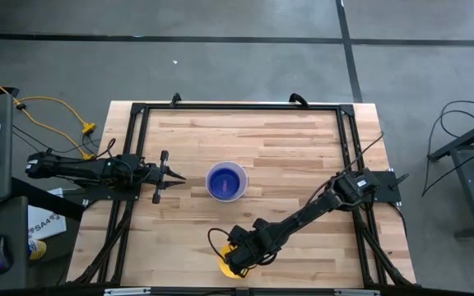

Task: Nest bowls inside each other
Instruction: Stack the yellow bowl on the purple bowl

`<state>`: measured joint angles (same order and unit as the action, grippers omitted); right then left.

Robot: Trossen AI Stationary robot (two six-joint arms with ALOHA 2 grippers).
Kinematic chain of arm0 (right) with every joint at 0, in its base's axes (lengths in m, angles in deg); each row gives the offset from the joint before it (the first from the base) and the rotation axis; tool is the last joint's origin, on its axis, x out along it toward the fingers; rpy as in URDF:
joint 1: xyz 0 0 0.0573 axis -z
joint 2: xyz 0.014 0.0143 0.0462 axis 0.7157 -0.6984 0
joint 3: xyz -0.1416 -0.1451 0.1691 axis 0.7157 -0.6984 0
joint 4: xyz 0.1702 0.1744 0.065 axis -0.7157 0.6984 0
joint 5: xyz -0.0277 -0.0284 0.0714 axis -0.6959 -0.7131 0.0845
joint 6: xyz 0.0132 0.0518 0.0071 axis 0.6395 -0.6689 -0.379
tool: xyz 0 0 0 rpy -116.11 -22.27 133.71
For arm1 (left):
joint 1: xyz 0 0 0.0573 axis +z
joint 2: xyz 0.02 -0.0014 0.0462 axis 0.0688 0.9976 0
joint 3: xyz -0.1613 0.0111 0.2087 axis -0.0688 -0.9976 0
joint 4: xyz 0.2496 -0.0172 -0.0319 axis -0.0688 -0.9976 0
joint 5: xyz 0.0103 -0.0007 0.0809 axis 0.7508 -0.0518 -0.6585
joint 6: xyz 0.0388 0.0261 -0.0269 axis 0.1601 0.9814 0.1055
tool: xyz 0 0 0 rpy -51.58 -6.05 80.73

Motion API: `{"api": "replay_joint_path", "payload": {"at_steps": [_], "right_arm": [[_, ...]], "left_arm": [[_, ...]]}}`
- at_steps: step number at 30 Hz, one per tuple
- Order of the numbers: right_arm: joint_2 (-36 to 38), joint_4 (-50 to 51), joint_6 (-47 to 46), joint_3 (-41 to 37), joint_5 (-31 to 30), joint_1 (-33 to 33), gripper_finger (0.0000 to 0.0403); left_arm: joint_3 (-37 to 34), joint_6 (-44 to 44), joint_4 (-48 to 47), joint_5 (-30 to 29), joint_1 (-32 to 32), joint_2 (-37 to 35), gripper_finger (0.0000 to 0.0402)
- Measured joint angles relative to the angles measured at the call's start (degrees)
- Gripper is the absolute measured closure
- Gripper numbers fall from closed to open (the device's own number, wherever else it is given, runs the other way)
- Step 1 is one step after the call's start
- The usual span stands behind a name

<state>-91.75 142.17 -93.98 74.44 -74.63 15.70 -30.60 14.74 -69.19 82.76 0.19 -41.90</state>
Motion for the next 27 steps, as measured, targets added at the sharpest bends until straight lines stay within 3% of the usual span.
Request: {"api": "replay_joint_path", "payload": {"at_steps": [27], "right_arm": [[-1.8,1.6,4.4,0.0,1.1,2.0,0.0292]], "left_arm": [[0.0,0.0,0.0,0.0,0.0,0.0,0.0350]]}}
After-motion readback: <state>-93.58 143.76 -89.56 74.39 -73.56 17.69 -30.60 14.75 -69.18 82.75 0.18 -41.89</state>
